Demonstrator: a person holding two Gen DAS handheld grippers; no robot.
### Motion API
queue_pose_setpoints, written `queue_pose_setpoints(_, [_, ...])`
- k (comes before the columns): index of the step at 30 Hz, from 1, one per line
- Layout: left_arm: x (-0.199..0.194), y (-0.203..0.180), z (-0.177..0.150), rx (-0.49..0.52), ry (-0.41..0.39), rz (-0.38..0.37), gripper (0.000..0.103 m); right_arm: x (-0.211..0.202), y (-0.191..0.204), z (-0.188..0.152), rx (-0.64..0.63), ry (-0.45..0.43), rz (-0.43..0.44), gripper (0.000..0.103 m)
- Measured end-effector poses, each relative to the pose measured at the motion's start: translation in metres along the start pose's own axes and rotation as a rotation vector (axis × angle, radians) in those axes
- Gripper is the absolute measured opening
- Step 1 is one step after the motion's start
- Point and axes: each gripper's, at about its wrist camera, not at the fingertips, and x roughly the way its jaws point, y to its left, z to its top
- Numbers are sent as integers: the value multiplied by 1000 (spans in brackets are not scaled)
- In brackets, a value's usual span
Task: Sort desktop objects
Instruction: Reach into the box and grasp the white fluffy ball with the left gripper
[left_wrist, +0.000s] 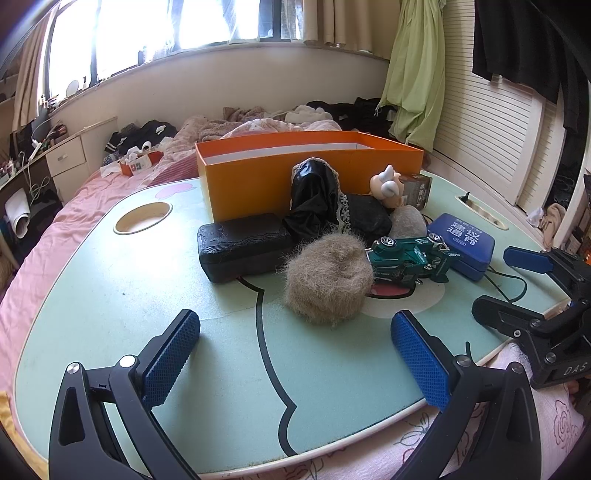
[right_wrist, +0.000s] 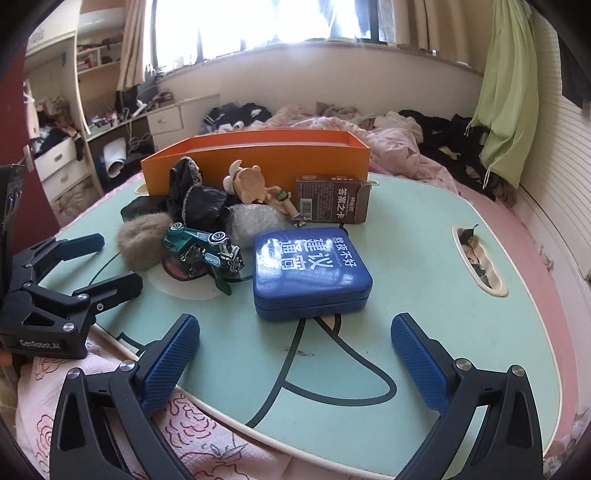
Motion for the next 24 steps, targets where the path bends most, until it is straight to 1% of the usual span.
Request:
queue_pose_setpoints(20, [1, 0, 0, 0, 1, 0, 103, 2, 0, 1, 0, 2, 0, 103])
queue_pose_setpoints(24, [-2, 1, -1, -10, 3, 14, 103, 3, 0, 1, 0, 1, 0, 103])
